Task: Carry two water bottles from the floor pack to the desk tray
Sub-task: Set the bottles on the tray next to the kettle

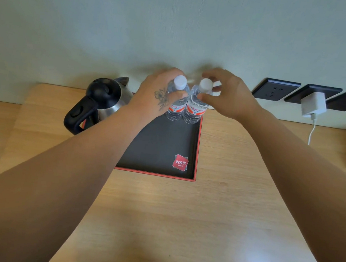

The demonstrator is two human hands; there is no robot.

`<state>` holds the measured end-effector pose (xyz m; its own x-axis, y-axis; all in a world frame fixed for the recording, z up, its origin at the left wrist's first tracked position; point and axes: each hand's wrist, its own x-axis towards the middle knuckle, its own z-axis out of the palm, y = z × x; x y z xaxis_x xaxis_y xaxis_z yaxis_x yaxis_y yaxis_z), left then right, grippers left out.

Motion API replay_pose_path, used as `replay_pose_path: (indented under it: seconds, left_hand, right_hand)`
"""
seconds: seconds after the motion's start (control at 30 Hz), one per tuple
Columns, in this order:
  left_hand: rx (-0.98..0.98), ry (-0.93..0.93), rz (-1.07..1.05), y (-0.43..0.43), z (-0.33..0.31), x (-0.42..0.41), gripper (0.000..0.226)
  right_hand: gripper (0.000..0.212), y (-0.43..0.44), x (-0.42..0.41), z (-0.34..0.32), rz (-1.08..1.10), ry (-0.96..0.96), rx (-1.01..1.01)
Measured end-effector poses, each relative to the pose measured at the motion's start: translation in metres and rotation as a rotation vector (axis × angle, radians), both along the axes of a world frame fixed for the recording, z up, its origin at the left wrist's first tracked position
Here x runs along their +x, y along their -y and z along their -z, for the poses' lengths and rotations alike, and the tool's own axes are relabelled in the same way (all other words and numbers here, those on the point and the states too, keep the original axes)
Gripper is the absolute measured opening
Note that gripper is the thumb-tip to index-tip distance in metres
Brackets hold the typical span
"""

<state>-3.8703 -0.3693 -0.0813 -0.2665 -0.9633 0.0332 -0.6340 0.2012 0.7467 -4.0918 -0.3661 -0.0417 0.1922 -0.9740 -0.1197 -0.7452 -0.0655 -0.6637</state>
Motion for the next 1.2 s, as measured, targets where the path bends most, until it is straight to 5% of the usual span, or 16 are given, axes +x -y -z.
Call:
replay_pose_path:
  seconds: [0.23,0.8,1.0,1.2]
  left_hand:
    - [-0.021,-0.015,-0.002,-0.001,0.003,-0.002,0.025]
    - [0.000,-0.012,-0.029,-0.002,0.004,-0.004,0.027]
    - [0.044,-0.001,-0.024,-0.003,0.000,-0.004,0.032]
    - [0.098,0.042,-0.067,-0.010,-0.017,-0.009,0.060]
  right_hand:
    - [0.035,-0.007,0.013,0.025,0.181,0.127,0.096]
    - [0.038,-0.008,0.004,0.034,0.171,0.144,0.090]
    - [0.062,-0.017,-0.001,0.037,0.118,0.142,0.063]
    - [0.087,-0.022,-0.009,0.020,0.128,-0.040,0.055]
